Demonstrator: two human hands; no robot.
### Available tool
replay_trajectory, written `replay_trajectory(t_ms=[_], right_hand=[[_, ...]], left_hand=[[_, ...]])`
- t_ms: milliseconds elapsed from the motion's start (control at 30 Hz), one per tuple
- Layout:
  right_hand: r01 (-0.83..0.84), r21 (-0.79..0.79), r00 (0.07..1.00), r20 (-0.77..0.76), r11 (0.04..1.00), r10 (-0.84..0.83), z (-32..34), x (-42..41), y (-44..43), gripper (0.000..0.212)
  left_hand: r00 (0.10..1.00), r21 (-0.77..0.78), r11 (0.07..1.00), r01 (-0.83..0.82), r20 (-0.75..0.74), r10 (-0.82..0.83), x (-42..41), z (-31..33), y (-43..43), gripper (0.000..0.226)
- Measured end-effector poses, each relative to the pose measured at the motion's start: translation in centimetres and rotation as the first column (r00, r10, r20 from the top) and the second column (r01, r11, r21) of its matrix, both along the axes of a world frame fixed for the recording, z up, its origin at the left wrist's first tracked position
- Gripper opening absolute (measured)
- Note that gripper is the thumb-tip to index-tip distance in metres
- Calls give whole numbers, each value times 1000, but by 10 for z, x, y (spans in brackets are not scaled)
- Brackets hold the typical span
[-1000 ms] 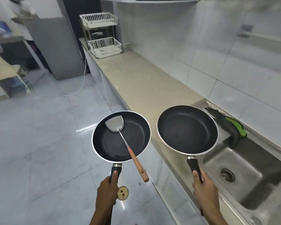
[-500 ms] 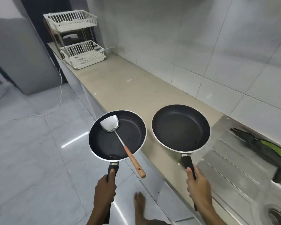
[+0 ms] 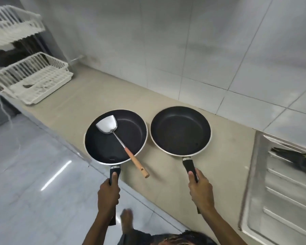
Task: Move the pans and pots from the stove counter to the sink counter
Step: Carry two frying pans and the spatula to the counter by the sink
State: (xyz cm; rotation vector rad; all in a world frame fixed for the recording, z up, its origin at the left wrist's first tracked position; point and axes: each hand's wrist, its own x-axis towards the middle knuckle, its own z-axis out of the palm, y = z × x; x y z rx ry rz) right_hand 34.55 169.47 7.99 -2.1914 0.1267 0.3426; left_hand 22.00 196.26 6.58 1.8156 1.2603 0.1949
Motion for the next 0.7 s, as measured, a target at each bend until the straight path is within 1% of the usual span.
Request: replay_trajectory(t_ms=[167, 200, 233, 300, 400, 467, 600, 700], right_hand=[[142, 3, 990, 7, 990, -142, -12, 22, 83, 28], [176, 0, 984, 5, 984, -176, -16, 24, 100, 27], [229, 13, 974, -1, 973, -229, -17, 22, 116, 25], [317, 38, 948, 24, 948, -318, -15, 24, 150, 25], [404, 13, 914, 29, 914, -405, -22, 31, 188, 28], [433, 7, 901, 8, 901, -433, -26, 31, 210, 27], [520, 32, 853, 22, 854, -521, -36, 39, 240, 30], [559, 8, 829, 16, 829, -559, -45, 50, 254, 30]], left_hand=[[983, 20, 982, 185, -17, -185, 70, -9, 101, 57], [974, 31, 974, 225, -40, -224, 83, -10, 123, 58], [964, 30, 965, 259, -73, -257, 92, -10, 143, 59], [948, 10, 951, 310, -82, -308, 116, -10, 178, 60], [918, 25, 921, 390, -90, -386, 147, -10, 222, 61], [889, 15, 892, 452, -90, -449, 163, -15, 248, 62], [861, 10, 864, 504, -81, -502, 191, -25, 278, 62], [839, -10, 843, 537, -90, -536, 214, -38, 287, 64]])
